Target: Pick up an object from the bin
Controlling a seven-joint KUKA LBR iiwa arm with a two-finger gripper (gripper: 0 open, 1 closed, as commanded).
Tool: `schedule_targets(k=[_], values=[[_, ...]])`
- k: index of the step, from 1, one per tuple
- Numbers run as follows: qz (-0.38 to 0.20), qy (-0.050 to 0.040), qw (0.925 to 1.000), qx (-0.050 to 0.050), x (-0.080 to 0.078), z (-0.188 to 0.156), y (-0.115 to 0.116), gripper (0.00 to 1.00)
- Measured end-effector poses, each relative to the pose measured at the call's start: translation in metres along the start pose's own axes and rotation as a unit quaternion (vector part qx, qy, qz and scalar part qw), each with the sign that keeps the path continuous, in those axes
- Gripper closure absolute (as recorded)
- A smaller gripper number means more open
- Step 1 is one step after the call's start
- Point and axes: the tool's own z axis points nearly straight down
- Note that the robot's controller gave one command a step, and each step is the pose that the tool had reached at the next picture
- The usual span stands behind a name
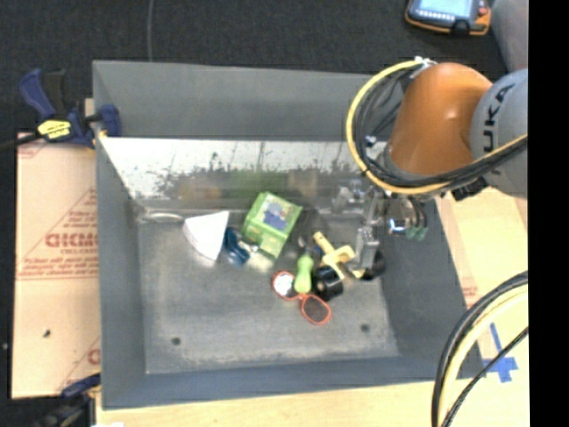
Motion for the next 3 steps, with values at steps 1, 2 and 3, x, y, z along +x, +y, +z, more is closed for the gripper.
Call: schedule_targets(k=[1,2,3], values=[[0.0,0.0021,1.0,0.0,0.002,0.001,0.0,0.0],[0.209,0.0012,0.9779,0.0,-0.014,0.037,-0.013,0.0],[0.002,-0.0011,1.0,-0.001,-0.029,0.061,-0.031,0.0]])
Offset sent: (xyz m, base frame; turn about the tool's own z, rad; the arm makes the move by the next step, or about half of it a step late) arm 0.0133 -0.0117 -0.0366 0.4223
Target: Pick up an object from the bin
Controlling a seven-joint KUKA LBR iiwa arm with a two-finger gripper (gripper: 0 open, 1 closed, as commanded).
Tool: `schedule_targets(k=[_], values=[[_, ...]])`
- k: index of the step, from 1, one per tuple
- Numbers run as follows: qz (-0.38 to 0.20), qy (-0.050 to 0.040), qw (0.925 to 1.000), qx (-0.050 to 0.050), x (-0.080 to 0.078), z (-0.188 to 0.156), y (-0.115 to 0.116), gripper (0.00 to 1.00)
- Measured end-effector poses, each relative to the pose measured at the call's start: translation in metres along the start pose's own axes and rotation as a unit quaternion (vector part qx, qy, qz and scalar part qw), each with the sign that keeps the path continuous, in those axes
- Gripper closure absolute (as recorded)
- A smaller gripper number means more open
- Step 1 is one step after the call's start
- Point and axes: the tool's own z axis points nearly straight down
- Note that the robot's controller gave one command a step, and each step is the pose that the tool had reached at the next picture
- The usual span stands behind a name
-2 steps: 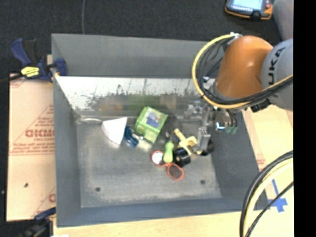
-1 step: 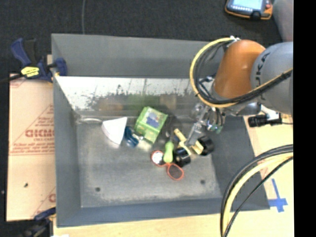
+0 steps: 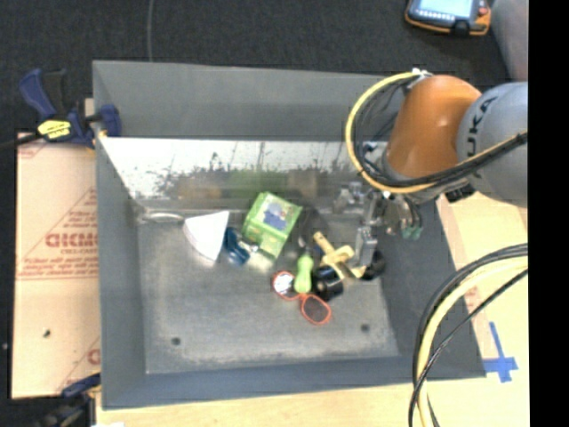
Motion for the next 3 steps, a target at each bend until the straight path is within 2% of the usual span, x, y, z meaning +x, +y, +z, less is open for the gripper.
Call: schedule_targets(k=[1,2,3], values=[[-0.283,-0.0013,0.959,0.002,0.014,-0.006,0.033,0.0],[-0.033,-0.0033,0.9994,0.001,-0.014,0.048,-0.004,0.0],[-0.468,-0.0039,0.8838,0.004,-0.001,0.048,0.046,1.0]])
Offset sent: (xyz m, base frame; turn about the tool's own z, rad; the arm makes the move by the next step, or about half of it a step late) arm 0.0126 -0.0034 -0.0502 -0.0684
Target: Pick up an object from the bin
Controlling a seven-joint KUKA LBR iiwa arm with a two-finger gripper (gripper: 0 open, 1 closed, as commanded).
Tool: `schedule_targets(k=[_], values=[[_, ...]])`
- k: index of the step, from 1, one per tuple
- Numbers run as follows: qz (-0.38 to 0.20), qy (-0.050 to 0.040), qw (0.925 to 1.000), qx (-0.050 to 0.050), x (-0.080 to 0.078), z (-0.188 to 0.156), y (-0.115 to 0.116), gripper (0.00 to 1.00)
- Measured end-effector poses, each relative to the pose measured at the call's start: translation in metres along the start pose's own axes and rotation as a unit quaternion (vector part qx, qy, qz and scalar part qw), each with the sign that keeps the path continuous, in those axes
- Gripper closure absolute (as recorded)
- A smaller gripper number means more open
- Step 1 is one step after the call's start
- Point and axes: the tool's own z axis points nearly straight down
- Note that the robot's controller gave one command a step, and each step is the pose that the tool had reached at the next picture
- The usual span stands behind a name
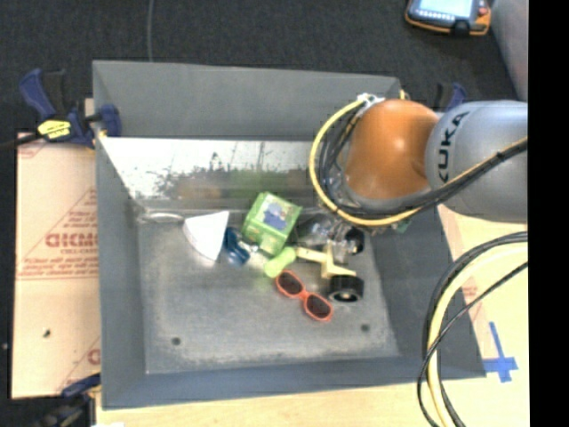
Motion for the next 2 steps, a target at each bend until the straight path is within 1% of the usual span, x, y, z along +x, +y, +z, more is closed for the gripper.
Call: schedule_targets(k=[1,2], values=[[-0.026,-0.0016,0.9997,0.0,-0.007,-0.001,0.008,1.0],[-0.024,0.001,0.9997,-0.004,-0.004,-0.026,0.009,1.0]])
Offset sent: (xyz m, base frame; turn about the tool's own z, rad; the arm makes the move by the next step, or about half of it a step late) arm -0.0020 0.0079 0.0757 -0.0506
